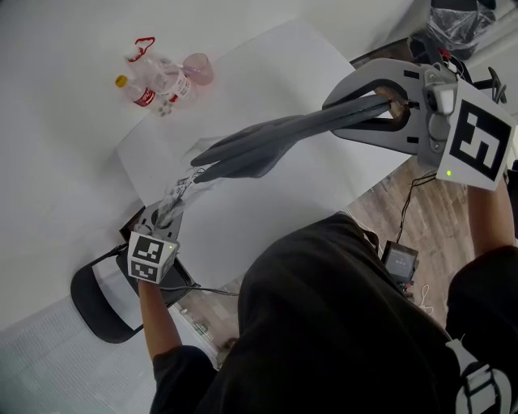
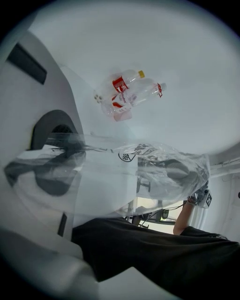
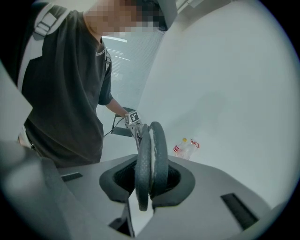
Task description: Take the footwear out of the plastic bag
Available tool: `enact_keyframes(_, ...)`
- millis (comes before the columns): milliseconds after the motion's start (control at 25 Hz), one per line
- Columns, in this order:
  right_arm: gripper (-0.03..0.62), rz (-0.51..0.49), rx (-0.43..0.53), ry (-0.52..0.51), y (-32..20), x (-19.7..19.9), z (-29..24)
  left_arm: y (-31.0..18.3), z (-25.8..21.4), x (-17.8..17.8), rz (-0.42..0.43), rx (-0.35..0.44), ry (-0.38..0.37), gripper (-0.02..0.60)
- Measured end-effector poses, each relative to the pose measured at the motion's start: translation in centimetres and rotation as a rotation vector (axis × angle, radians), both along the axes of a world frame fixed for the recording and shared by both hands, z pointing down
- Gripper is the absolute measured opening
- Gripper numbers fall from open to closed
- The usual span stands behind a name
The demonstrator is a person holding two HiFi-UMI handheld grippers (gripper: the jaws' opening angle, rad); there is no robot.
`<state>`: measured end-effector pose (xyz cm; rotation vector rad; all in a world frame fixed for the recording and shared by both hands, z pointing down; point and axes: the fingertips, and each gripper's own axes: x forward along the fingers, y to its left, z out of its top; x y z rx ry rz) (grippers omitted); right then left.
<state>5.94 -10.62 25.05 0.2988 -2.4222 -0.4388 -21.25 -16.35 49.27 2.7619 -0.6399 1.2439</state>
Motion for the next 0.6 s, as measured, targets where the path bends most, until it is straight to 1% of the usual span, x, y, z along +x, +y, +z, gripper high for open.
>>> enact_keyframes(120, 0.080, 0.043, -0.008, -0.037, -0.3, 1.2, -0.5, 0.1, -0.2, -0.2, -0.035, -0.023, 0.016, 0.025)
enact_keyframes(280, 0.080, 0.111, -0.004, -0.145, -1.3, 2.4, -1.5, -0.3, -0.5, -0.9, -0.102, -0.055, 0.055, 0.025)
enact_keyframes(400, 0.080, 0.155, 0.011, -0.229, -2.1, 3.2, -1.9, -0.6, -1.4, -0.6, -0.164, -0.058, 0.077, 0.025)
enact_keyframes(520, 0.080, 0.242, 0.026, -0.385, -2.9, 3.5, -2.3, -0.6, -2.2, 0.5, -0.231, -0.070, 0.117, 0.025)
enact_keyframes(600, 0.080, 0.316, 0.024, -0.509, -3.6, 3.5, -2.3, -0.3, -2.4, 1.8, -0.281, -0.103, 0.165, 0.025)
